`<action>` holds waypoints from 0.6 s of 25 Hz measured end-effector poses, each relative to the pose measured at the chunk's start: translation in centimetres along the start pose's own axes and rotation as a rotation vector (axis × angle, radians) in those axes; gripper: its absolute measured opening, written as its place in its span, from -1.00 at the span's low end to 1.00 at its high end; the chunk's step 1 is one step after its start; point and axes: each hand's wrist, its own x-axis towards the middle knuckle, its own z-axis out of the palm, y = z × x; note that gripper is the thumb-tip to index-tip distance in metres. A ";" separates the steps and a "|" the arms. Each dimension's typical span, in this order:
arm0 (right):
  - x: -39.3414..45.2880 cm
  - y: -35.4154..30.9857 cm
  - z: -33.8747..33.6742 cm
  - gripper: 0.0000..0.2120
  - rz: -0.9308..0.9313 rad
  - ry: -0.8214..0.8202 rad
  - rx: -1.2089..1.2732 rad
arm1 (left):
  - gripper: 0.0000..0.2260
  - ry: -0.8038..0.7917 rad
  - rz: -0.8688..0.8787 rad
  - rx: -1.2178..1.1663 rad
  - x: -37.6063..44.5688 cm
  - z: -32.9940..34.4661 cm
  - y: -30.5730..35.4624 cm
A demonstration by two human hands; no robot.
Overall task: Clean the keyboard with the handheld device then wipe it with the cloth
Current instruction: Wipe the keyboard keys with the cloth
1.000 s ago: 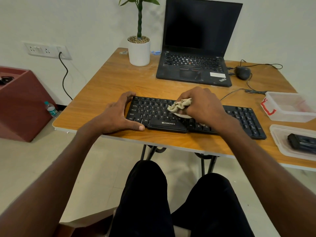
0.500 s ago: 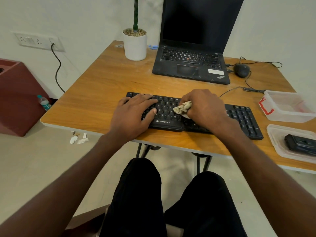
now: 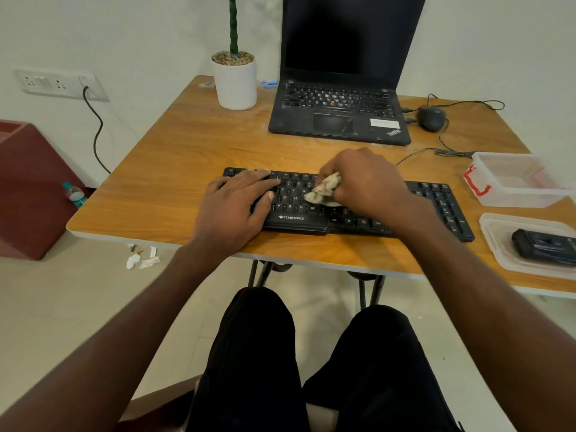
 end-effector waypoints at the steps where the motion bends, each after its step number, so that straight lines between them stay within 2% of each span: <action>1: 0.1 -0.5 0.2 -0.79 -0.018 0.012 0.037 | -0.59 0.004 -0.004 -0.002 0.1 0.0 0.0; 3: -0.2 -0.6 0.5 -0.75 0.015 0.011 -0.013 | -0.59 0.009 -0.012 -0.006 0.1 0.0 0.0; 6: -1.3 1.1 0.2 -0.71 0.193 0.105 -0.273 | -0.60 0.009 -0.012 -0.020 0.1 0.1 -0.1; 7: -1.6 1.2 0.1 -0.71 0.208 0.124 -0.279 | -0.60 0.011 -0.015 -0.023 0.2 0.2 -0.1; 9: -1.9 0.1 0.3 -0.75 0.135 0.145 -0.119 | -0.61 0.017 -0.015 -0.017 0.1 0.3 -0.2; 12: -2.3 -0.6 1.0 -0.74 -0.047 0.001 0.051 | -0.61 0.016 -0.008 -0.010 0.1 0.3 -0.3; 15: -2.5 1.9 0.2 -0.69 0.036 -0.052 -0.003 | -0.62 0.010 -0.007 -0.007 0.2 0.4 -0.4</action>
